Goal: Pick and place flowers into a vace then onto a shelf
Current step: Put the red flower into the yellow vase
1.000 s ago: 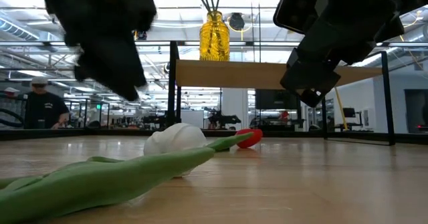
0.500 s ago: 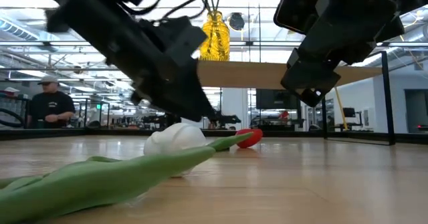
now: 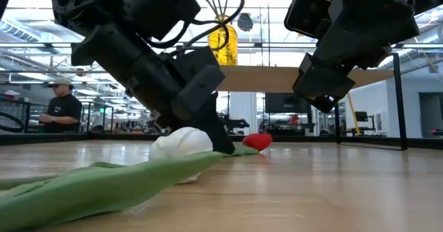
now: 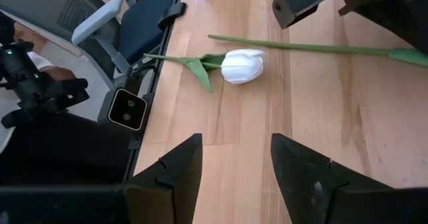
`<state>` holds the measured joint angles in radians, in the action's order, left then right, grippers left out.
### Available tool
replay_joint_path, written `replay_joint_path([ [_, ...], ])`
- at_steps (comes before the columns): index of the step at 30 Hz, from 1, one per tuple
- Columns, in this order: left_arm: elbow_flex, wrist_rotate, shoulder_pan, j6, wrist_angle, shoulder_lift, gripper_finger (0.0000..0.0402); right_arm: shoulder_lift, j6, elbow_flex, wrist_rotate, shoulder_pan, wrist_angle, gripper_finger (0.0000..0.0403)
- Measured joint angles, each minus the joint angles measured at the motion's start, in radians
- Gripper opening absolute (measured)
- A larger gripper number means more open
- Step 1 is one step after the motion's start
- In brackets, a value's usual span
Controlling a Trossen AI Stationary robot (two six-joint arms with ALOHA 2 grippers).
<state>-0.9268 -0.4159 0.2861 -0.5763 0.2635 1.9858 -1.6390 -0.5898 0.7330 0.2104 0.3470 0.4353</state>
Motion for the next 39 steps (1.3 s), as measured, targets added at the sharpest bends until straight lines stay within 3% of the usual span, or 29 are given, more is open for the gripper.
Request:
replay_joint_path([
  [3,-0.001,0.004,-0.004,0.014,-0.007,0.000,0.0137,0.000,0.000,0.000,0.000,0.000,0.000,0.0169],
  [10,-0.003,0.086,-0.004,0.009,-0.052,-0.006,0.0013,0.000,0.000,0.000,0.000,0.000,0.000,0.0169],
  [14,0.002,0.100,0.012,0.036,-0.088,-0.058,0.0011,0.000,0.000,0.000,0.000,0.000,0.000,0.0169],
  [19,0.003,0.126,0.036,0.136,-0.111,-0.226,0.0006,0.000,0.000,0.000,0.000,0.000,-0.001,0.0169],
  [26,0.002,0.014,0.097,0.263,-0.100,-0.545,0.0005,0.000,0.000,0.000,0.000,0.000,0.002,0.0169],
  [32,0.002,-0.215,0.153,0.603,0.027,-0.785,0.0005,0.000,0.000,0.000,0.000,0.000,0.002,0.0169],
  [35,0.002,-0.206,0.162,0.867,0.226,-0.858,0.0003,0.000,0.000,0.000,0.000,0.000,0.002,0.0169],
  [39,0.002,-0.102,0.159,1.193,0.536,-0.874,0.0005,0.000,0.000,0.000,-0.001,0.000,0.006,0.0169],
])
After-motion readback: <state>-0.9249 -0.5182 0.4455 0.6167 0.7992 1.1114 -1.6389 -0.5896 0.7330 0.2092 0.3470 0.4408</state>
